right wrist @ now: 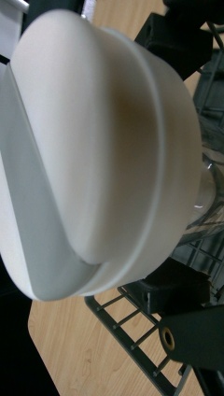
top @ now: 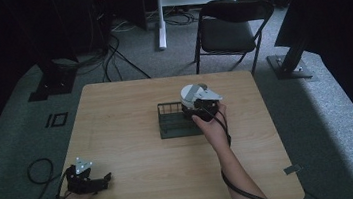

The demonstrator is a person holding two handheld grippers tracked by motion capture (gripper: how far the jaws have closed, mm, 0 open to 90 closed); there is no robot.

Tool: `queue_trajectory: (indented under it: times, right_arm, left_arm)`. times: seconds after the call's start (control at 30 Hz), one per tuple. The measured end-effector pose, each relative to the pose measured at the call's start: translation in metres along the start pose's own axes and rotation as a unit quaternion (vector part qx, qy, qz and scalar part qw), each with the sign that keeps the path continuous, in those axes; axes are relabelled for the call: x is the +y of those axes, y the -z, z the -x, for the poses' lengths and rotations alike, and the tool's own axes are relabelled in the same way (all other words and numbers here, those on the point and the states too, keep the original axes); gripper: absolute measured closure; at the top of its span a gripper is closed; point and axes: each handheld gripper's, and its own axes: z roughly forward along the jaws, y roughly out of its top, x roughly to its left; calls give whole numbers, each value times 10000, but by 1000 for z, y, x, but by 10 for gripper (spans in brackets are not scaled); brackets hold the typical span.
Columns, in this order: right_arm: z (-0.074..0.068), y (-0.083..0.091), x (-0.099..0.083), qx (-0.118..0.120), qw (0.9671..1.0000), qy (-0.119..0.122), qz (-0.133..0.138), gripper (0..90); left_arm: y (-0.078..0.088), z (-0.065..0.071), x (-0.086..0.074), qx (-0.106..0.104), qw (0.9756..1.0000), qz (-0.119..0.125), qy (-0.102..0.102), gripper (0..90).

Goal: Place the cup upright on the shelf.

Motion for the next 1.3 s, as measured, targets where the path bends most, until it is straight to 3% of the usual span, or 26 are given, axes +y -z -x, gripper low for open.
queue_trajectory:
  times: [0.6, 0.8, 1.3]
  right_arm:
    - [-1, -12, -11, 30, 9993, -178, -342, 182]
    - [-4, -11, -12, -23, 9994, -40, -357, 181]
    - [-8, -7, -20, -116, 9997, -63, -226, 179]
  left_arm:
    - [0, 0, 0, 0, 10000, 0, -1, 2]
    - [0, 0, 0, 1, 10000, -1, -1, 2]
    - [0, 0, 0, 1, 10000, -1, -2, 2]
